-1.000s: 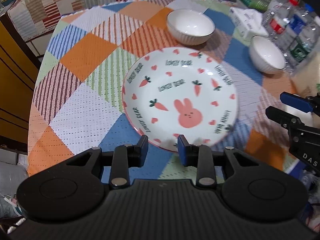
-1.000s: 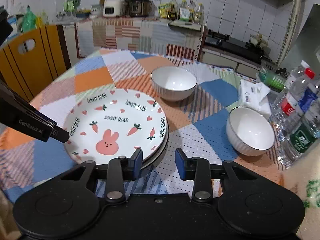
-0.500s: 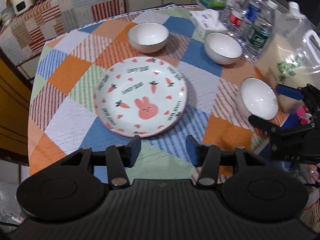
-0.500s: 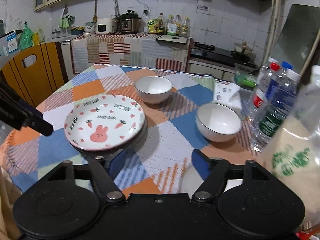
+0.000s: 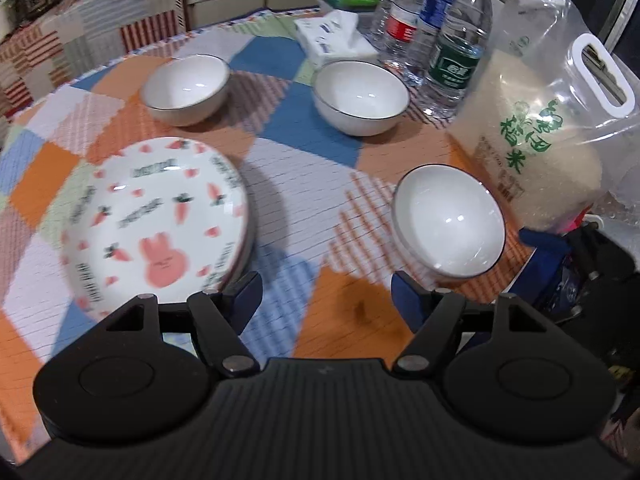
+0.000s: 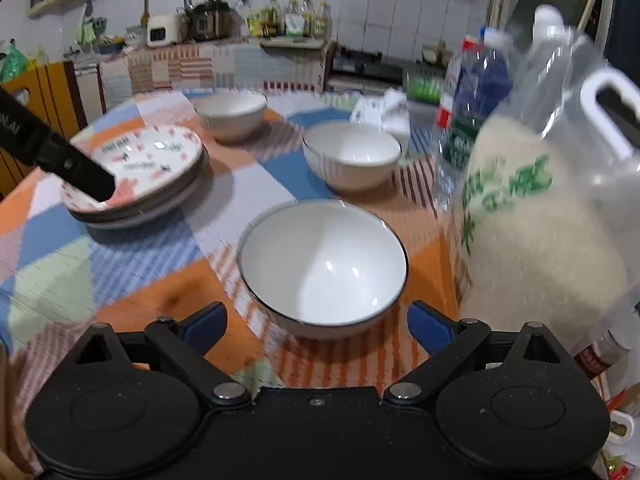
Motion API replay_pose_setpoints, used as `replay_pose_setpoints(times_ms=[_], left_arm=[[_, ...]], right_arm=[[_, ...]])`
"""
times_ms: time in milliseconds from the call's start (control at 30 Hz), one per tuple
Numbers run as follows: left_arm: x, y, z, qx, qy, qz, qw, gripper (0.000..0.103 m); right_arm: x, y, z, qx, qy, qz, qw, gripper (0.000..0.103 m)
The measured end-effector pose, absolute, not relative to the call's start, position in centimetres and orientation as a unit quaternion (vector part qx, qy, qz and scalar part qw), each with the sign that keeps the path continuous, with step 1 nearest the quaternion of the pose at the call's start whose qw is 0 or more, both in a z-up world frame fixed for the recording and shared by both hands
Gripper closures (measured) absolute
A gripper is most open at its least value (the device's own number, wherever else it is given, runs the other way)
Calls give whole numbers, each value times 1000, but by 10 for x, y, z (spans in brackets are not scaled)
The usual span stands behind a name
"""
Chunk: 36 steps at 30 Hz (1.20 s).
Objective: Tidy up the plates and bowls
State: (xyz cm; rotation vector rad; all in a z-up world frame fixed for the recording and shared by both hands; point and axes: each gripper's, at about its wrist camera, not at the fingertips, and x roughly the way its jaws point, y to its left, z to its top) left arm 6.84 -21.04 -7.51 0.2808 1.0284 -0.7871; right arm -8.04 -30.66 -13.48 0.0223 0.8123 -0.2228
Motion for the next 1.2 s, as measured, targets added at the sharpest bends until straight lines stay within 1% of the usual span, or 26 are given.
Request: replay_pose_setpoints(times_ms=[200,367,567,633,700,767,800,867,933,1067,1200], left_arm=[[78,-238,-100,93,501,-362,781,33],[83,-251,-118,62,527,-373,761,33],[81,-260,-131,64,513,-373,771,50],[82,-262,-134,59,517,-376,767,57],[83,-266,-136,60,519,-379,764,61],[83,-270,-139,66,519,-381,762,61],[82,-271,-141,67,519,-383,761,63],[81,-274,-143,68,517,-387,760,71],[78,-276,-143,66,517,-399,754,88],[74,-279,-139,97,512,-394,757,89],[78,-270,-130,98,515,-388,759,89]], right_arm=[[-58,-316,-163,23,427,-107,897,5],[-45,-321,-176,35,428,-103,897,5],[-33,-325,-184,37,422,-107,899,5],[-35,-324,-183,37,419,-105,901,5],[-34,-323,-184,36,415,-106,903,5],[-34,-322,-185,35,415,-107,903,5],[-34,-322,-185,36,415,-107,903,4],[-33,-323,-185,36,415,-106,903,4],[-34,-322,-186,36,414,-105,904,4],[-33,-315,-184,22,414,-113,903,4],[-31,-309,-182,21,409,-105,906,4]])
